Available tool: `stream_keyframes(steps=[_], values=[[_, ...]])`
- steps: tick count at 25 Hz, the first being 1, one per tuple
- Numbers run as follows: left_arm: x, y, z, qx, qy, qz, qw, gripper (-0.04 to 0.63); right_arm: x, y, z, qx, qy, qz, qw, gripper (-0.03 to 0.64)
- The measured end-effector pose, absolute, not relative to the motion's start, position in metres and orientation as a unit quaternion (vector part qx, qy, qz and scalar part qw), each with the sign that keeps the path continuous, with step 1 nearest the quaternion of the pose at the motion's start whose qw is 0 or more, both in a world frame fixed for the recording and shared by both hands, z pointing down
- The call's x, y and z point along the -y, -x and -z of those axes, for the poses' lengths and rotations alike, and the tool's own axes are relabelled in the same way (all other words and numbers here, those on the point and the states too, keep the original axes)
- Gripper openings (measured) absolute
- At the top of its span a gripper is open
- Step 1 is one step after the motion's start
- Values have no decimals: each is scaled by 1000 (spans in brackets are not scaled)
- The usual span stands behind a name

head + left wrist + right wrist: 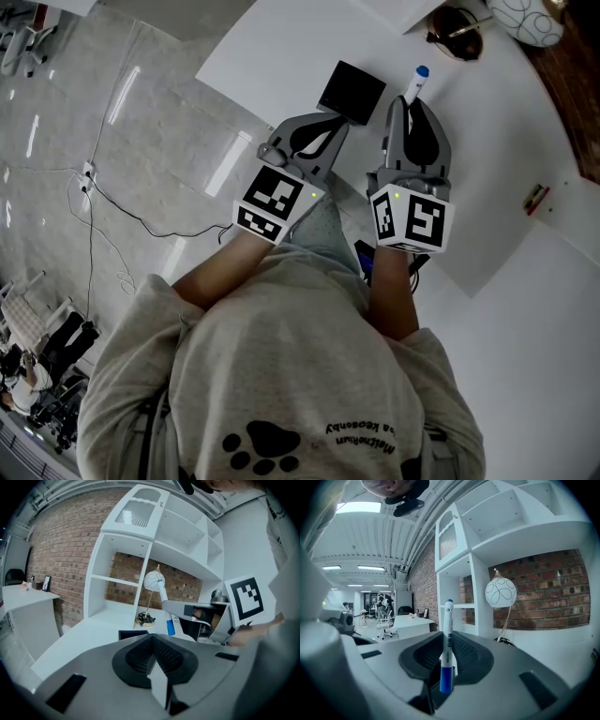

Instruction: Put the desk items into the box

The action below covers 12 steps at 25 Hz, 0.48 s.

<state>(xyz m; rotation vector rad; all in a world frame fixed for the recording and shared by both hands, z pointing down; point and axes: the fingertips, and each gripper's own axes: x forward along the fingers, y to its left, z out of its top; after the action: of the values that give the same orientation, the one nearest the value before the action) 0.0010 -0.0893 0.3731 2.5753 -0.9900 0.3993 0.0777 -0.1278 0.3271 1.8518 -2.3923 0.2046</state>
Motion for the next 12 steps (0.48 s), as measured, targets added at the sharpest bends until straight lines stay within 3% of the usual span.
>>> stream_keyframes(steps=[12], values=[[101, 20, -379, 372, -899, -142, 183, 8, 150, -49, -323, 812, -580, -52, 42, 74]])
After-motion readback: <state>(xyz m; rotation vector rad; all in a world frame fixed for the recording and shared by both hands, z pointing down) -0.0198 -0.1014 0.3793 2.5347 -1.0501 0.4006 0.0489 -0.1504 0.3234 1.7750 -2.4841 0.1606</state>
